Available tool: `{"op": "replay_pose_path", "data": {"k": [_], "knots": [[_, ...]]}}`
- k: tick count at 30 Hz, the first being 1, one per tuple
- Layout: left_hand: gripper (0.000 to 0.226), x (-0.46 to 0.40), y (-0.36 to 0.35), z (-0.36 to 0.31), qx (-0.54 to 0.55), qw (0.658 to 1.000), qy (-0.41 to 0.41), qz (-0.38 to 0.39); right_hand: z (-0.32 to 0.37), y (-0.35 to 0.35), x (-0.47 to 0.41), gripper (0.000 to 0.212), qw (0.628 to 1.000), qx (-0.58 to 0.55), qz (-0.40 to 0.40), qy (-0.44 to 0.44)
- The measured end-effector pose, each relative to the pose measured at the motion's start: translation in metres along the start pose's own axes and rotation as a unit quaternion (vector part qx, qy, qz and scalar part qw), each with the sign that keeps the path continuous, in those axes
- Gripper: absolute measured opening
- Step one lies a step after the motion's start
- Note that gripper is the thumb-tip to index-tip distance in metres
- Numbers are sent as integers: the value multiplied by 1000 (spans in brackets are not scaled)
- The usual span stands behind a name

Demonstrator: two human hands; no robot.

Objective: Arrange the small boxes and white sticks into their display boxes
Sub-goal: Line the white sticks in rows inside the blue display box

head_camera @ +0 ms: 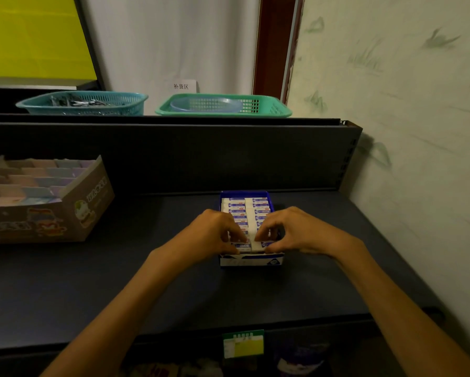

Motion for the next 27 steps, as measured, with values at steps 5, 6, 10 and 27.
{"op": "replay_pose_path", "data": {"k": [5, 6, 10, 27], "knots": [[34, 2, -1, -1, -11, 1000, -10, -2, -1, -2, -2, 33, 1000, 3, 0, 3], [34, 2, -1, -1, -13, 1000, -11, 0, -2, -2, -1, 33, 1000, 0, -2, 5], [35, 3, 0, 0, -16, 1000, -14, 12, -6, 0, 3, 31, 1000, -23, -7, 0], [30, 2, 0, 4, -39, 999, -8, 1, -14, 0, 8, 34, 999, -16, -45, -9]]}}
Point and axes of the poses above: each hand's wrist, its own x-axis away from the middle knuckle, its own y-axis out of the back of the hand, z = x × y, the point moved 10 cm from there along -x, towards the middle knuckle, and after that the axes turned 5 degrees about x, right-handed, at the moved point
